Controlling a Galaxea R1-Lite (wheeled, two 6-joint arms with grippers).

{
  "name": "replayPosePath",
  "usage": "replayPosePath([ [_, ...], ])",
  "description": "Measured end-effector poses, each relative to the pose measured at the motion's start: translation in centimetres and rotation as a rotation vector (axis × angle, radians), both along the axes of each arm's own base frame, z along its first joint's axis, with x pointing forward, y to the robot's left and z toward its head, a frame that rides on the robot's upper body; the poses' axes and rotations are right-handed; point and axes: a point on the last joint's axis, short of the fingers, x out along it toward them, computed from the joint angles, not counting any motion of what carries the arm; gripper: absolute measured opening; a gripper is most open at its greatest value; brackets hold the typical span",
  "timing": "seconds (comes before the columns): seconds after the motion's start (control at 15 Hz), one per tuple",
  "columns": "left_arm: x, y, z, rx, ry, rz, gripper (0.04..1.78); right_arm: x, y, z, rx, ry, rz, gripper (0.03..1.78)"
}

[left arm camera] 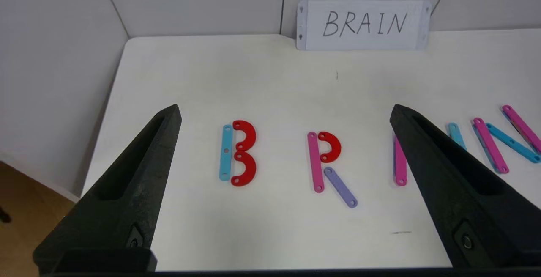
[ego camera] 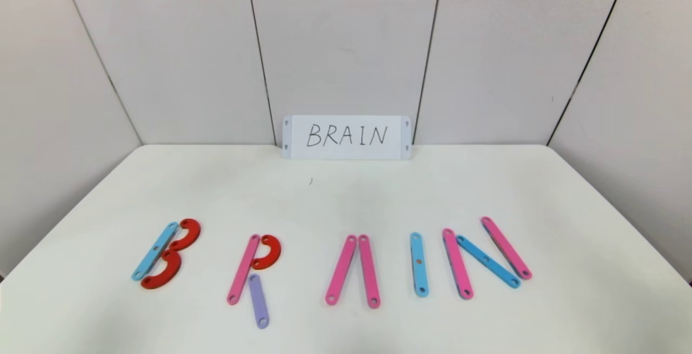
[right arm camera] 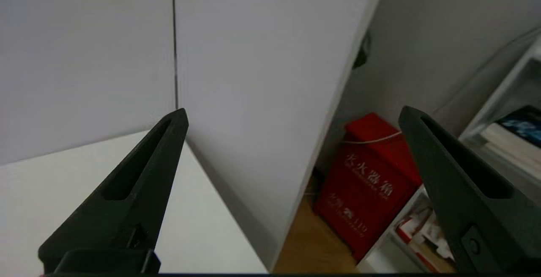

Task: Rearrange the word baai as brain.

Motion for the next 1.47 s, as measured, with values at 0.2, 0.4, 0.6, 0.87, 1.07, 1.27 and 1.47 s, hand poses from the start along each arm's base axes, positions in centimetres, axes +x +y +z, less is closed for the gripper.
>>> replayPosePath([
  [0.2,-6.1,0.1,-0.6,0.009,-0.044,0.004,1.73,-6.8,1.2,0.2,-0.042,-0.068,-0.046,1.74],
  [0.4,-10.6,0.2,-2.0,0.028,-0.112,-0.004,1.73,-12.3,2.2,-0.7,-0.070,-0.122,-0.010,1.74],
  [0.6,-13.8,0.3,-3.3,0.038,-0.177,-0.006,1.73,-16.6,2.3,-2.2,-0.076,-0.153,0.039,1.74],
  [0.87,-16.6,0.3,-4.7,0.070,-0.255,-0.021,1.73,-21.3,2.4,-3.9,-0.067,-0.247,0.080,1.74],
  [1.07,-17.7,0.3,-5.5,0.078,-0.286,-0.029,1.73,-22.9,1.8,-4.8,-0.107,-0.254,0.110,1.74],
  [1.27,-18.9,0.3,-6.6,0.083,-0.297,-0.036,1.73,-24.9,1.3,-7.5,-0.109,-0.273,0.128,1.74],
  [1.47,-20.6,0.4,-8.1,0.127,-0.329,-0.048,1.73,-27.0,1.1,-10.5,-0.104,-0.289,0.126,1.74],
])
